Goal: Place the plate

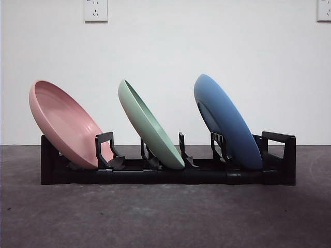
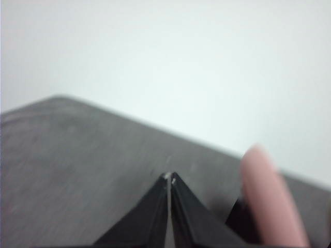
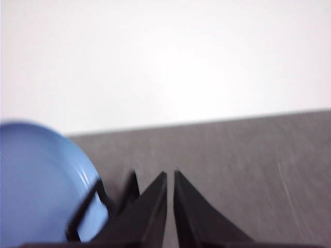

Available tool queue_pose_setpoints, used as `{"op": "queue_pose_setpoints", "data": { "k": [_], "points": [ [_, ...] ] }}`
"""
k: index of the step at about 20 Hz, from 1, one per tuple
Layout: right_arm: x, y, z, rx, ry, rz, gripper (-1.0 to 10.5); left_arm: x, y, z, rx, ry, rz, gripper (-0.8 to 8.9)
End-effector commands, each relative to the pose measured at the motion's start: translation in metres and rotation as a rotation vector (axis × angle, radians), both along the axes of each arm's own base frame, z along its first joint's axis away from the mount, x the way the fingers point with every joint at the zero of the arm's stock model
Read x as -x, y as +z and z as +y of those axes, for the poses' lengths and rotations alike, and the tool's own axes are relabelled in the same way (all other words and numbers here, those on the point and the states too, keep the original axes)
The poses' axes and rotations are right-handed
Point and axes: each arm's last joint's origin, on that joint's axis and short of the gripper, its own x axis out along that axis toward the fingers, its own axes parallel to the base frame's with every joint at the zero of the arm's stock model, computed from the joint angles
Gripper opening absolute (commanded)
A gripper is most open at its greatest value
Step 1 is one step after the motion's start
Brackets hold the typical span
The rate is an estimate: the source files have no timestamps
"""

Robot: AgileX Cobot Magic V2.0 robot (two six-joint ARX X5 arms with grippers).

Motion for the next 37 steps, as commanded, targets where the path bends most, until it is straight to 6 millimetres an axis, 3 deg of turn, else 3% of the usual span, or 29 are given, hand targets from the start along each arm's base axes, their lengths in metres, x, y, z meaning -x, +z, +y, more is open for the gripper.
{"op": "queue_pose_setpoints", "data": {
  "k": [1,5,13,21,31,37],
  "points": [
    [0.001,0.008,0.000,-0.094,0.025,-0.078,0.2,0.000,0.004,0.000,0.065,-0.021,-0.099,0.07],
    [0.004,0.018,0.001,-0.218,0.056,-0.081,0.2,0.005,0.022,-0.001,0.147,-0.068,-0.158,0.09],
    [0.013,0.066,0.003,-0.155,0.128,0.166,0.2,0.022,0.075,-0.004,0.074,-0.140,0.201,0.10],
    [0.006,0.109,0.008,-0.062,0.269,0.347,0.2,0.022,0.124,-0.007,-0.078,-0.237,0.397,0.10],
    [-0.025,0.143,0.017,-0.011,0.486,0.590,0.2,-0.005,0.144,-0.007,-0.148,-0.306,0.778,0.10],
    [-0.053,0.151,0.028,0.101,0.529,0.781,0.2,-0.026,0.152,-0.010,-0.224,-0.377,0.956,0.10]
  ]
}}
